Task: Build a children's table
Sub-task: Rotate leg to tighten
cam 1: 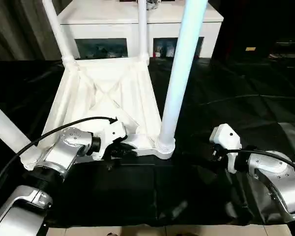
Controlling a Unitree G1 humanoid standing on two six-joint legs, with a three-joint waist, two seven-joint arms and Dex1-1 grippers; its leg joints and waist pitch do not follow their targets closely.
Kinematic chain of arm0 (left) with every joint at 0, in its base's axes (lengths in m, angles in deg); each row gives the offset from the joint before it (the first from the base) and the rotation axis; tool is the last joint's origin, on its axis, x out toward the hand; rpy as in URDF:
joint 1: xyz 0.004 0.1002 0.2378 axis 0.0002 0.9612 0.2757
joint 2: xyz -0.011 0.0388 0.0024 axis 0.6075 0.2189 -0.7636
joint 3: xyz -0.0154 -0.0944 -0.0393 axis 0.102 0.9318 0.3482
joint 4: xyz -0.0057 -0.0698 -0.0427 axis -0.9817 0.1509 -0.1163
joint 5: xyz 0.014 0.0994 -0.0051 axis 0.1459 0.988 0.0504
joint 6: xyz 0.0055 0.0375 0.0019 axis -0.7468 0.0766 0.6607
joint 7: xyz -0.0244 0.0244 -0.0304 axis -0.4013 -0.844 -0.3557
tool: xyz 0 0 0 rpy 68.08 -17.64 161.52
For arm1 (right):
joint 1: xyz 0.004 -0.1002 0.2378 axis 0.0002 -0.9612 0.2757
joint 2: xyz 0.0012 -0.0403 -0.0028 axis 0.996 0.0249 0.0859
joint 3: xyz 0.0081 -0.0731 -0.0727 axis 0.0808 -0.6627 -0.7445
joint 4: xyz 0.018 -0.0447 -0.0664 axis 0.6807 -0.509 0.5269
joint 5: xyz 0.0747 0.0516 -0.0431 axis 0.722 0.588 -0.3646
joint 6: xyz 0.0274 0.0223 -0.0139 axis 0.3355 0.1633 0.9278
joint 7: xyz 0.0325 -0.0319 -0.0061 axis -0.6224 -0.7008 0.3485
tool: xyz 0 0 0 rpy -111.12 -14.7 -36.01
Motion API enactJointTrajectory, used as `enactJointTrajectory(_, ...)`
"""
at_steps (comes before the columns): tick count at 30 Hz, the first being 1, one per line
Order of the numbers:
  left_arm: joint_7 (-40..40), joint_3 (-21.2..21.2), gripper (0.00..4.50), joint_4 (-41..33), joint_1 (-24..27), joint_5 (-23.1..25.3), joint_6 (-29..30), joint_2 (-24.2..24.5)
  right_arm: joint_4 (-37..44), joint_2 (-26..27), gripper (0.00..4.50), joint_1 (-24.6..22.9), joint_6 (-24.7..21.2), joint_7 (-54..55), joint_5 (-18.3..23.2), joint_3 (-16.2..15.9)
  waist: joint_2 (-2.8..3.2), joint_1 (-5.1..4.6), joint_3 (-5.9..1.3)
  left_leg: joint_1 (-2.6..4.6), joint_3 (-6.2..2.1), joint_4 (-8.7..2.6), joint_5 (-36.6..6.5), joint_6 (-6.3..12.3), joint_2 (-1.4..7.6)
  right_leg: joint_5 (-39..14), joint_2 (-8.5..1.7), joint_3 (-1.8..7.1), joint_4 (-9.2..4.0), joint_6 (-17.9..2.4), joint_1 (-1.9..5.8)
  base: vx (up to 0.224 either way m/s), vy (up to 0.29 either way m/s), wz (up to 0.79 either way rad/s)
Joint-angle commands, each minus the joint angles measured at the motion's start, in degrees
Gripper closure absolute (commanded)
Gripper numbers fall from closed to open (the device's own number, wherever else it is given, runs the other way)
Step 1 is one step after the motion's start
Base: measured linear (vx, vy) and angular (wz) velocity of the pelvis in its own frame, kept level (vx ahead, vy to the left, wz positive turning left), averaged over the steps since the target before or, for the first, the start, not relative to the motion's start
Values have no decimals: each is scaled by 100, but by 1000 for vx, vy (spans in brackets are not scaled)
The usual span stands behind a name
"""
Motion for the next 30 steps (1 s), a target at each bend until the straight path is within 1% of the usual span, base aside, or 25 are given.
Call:
enactJointTrajectory(1,159,-47,438,-55,47,-29,70,-73,9,-35,131,119,-38,-72,56,46,-29,15,-364,68,-102,-434,-1567,177,247,-1425,-236,157,-325,-1313,287,0,0,0)
enactJointTrajectory(2,179,-61,444,-81,68,-31,80,-80,1,-36,131,119,-35,-74,57,47,-32,14,-369,61,-103,-433,-1518,188,250,-1355,-237,156,-315,-1329,295,0,0,0)
enactJointTrajectory(4,205,-185,444,-291,231,22,131,-80,-18,25,131,117,-91,-78,193,128,-29,5,-379,60,-96,-420,-1412,244,261,-1068,-237,159,-288,-1424,301,0,0,0)
enactJointTrajectory(5,224,-246,444,-466,361,35,181,-94,-23,74,131,113,-184,-104,355,213,-27,6,-375,60,-91,-416,-1419,267,256,-1069,-236,158,-291,-1433,298,0,0,0)
enactJointTrajectory(6,216,-255,444,-517,392,36,179,-99,-24,71,131,110,-196,-120,377,222,-29,10,-377,56,-94,-413,-1382,309,260,-1046,-245,157,-288,-1453,310,0,0,0)
enactJointTrajectory(7,194,-282,444,-725,499,15,220,-115,-41,51,131,98,-204,-173,426,243,-14,15,-376,58,-91,-413,-1376,318,260,-1073,-243,154,-291,-1453,308,0,0,0)
enactJointTrajectory(8,125,-302,448,-1075,649,-48,298,-164,-62,38,113,65,-282,-302,586,294,-39,15,-377,54,-92,-416,-1364,359,280,-1070,-256,156,-286,-1471,321,0,0,0)
enactJointTrajectory(9,67,-293,450,-1197,695,-75,331,-199,-47,31,103,44,-316,-368,660,310,-38,19,-373,52,-95,-416,-1375,369,283,-1117,-255,155,-287,-1466,319,0,0,0)
enactJointTrajectory(10,47,-283,450,-1309,731,-113,385,-232,-28,17,96,23,-320,-417,699,309,-29,25,-363,70,-84,-420,-1458,357,280,-1319,-239,152,-315,-1417,289,0,0,0)
enactJointTrajectory(11,37,-276,450,-1421,765,-144,433,-262,0,-12,83,-5,-329,-476,727,295,-35,34,-356,83,-80,-421,-1521,347,278,-1441,-234,154,-330,-1385,271,0,0,0)
enactJointTrajectory(12,34,-277,450,-1458,775,-150,441,-269,10,-24,83,-15,-341,-500,739,289,-35,53,-351,104,-77,-423,-1611,307,278,-1645,-236,158,-349,-1332,253,0,0,0)
enactJointTrajectory(13,23,-272,450,-1518,793,-126,431,-282,45,-75,70,-50,-352,-590,760,251,-36,48,-339,94,-77,-434,-1647,287,275,-1743,-232,160,-361,-1295,252,0,0,0)
enactJointTrajectory(14,7,-274,450,-1567,802,-94,418,-286,51,-117,59,-73,-313,-629,720,208,-38,51,-332,96,-85,-447,-1758,228,274,-1984,-228,157,-383,-1175,247,0,0,0)
enactJointTrajectory(15,-7,-273,450,-1613,812,-65,426,-291,45,-145,53,-82,-281,-651,692,179,-59,47,-330,105,-79,-445,-1802,217,269,-2062,-224,157,-395,-1139,234,0,0,0)
enactJointTrajectory(16,-74,-268,450,-1740,842,-4,441,-296,-45,-175,47,-53,-169,-636,531,67,-56,43,-332,93,-95,-453,-1832,187,271,-2154,-233,156,-395,-1087,241,0,0,0)
enactJointTrajectory(17,-85,-265,450,-1797,857,3,470,-297,-76,-179,39,-39,-127,-631,480,30,-51,37,-334,78,-106,-459,-1808,164,278,-2133,-237,155,-383,-1072,250,0,0,0)
enactJointTrajectory(18,-93,-262,450,-1838,869,7,492,-297,-98,-182,39,-30,-97,-628,445,5,-49,30,-330,75,-104,-464,-1832,151,274,-2150,-236,154,-392,-1052,243,0,0,0)
enactJointTrajectory(19,-122,-253,450,-1919,889,14,543,-302,-157,-176,39,-2,-33,-645,372,-56,-66,22,-332,76,-102,-460,-1838,152,272,-2155,-236,155,-395,-1047,241,0,0,0)
enactJointTrajectory(21,-163,-247,450,-1977,900,34,585,-303,-249,-147,39,45,40,-647,282,-127,-68,13,-335,63,-103,-452,-1808,170,261,-2168,-242,157,-397,-1042,238,0,0,0)
enactJointTrajectory(22,-196,-246,450,-1962,888,56,579,-316,-318,-111,39,73,76,-628,246,-157,-70,19,-341,69,-97,-443,-1775,194,255,-2147,-238,158,-401,-1040,234,0,0,0)
enactJointTrajectory(23,-217,-245,450,-1921,865,80,568,-333,-414,-45,39,113,120,-598,226,-176,-60,19,-339,69,-97,-442,-1771,203,255,-2138,-240,160,-402,-1046,231,0,0,0)
enactJointTrajectory(25,-224,-247,450,-1884,846,96,552,-345,-492,17,39,145,160,-563,221,-178,-58,8,-345,52,-101,-443,-1750,216,252,-2101,-238,152,-396,-1059,239,0,0,0)
enactJointTrajectory(26,-217,-243,450,-1861,825,103,552,-356,-593,128,39,198,184,-514,266,-156,-40,15,-350,64,-99,-441,-1717,217,255,-1996,-233,156,-390,-1083,233,0,0,0)
enactJointTrajectory(28,-206,-245,450,-1849,807,119,548,-361,-706,252,39,271,199,-421,309,-118,-39,1,-351,53,-102,-446,-1719,215,250,-1938,-227,146,-379,-1120,241,0,0,0)
enactJointTrajectory(30,-200,-238,450,-1833,789,136,558,-365,-802,362,39,325,214,-412,394,-91,-25,4,-354,70,-97,-442,-1742,207,255,-1887,-225,150,-381,-1136,234,0,0,0)
